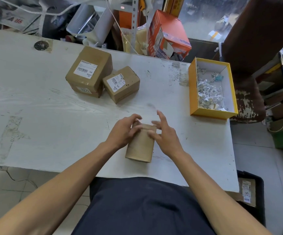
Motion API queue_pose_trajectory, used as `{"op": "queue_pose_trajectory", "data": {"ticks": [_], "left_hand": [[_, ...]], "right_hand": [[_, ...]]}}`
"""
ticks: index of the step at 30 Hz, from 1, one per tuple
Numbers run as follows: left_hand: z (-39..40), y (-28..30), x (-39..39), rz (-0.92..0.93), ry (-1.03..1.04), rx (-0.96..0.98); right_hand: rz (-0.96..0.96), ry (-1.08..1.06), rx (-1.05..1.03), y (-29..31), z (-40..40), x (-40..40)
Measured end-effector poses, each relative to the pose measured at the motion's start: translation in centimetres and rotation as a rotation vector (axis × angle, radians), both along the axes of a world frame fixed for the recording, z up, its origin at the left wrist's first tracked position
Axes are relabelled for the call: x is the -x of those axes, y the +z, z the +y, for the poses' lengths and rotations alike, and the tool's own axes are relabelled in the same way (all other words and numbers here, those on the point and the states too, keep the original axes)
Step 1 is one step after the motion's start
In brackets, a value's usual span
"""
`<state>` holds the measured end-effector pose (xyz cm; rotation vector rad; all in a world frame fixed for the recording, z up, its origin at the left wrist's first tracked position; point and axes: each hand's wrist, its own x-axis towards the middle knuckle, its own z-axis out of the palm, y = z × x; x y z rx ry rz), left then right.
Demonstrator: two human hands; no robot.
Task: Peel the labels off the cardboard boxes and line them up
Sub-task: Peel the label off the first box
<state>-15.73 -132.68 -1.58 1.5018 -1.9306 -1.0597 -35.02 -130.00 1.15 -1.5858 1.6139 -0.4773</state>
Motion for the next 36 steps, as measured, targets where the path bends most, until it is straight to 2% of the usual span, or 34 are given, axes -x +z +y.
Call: {"op": "queue_pose_trajectory", "data": {"ticks": [3,6,11,15,17,20,22,23,27,29,33,36], "left_hand": [[1.2,0.1,-1.5,0.090,-0.173,-0.149],[1.7,0.1,-2.2,0.023,-0.318,-0.123],[-0.6,0.9,-0.6,-0.031,-0.192,-0.085],[-2.1,1.3,1.2,-0.171,-0.066,0.045],[-1.8,1.0,1.2,-0.155,-0.044,0.093],[-0.4,0.6,-0.4,-0.050,-0.190,-0.045],[0.3,0.3,-1.4,-0.081,-0.292,-0.109],[0.3,0.2,-1.5,-0.096,-0.307,-0.116],[-1.0,0.3,-0.3,-0.055,-0.184,-0.076],[-1.5,0.8,0.7,-0.067,-0.112,-0.050],[-1.8,1.2,1.7,-0.179,-0.043,-0.015],[-2.7,2.1,1.2,-0.259,0.033,0.055]], "right_hand": [[-0.003,0.143,-0.016,0.2,1.5,0.7],[0.083,0.292,-0.020,0.0,2.6,0.8],[0.126,0.158,0.004,0.2,-0.4,0.1],[0.173,0.065,0.112,0.5,-2.8,-0.1],[0.141,0.072,0.113,0.7,-3.0,0.1],[0.102,0.211,-0.006,0.9,-1.2,0.7],[0.158,0.296,-0.052,0.6,0.1,0.8],[0.173,0.274,-0.056,0.5,0.3,0.8],[0.173,0.053,0.031,0.1,-1.7,0.1],[0.186,0.049,0.043,0.1,-2.4,0.2],[0.087,0.007,0.002,1.3,-3.3,0.4],[0.110,-0.013,0.092,2.2,-5.1,0.4]]}}
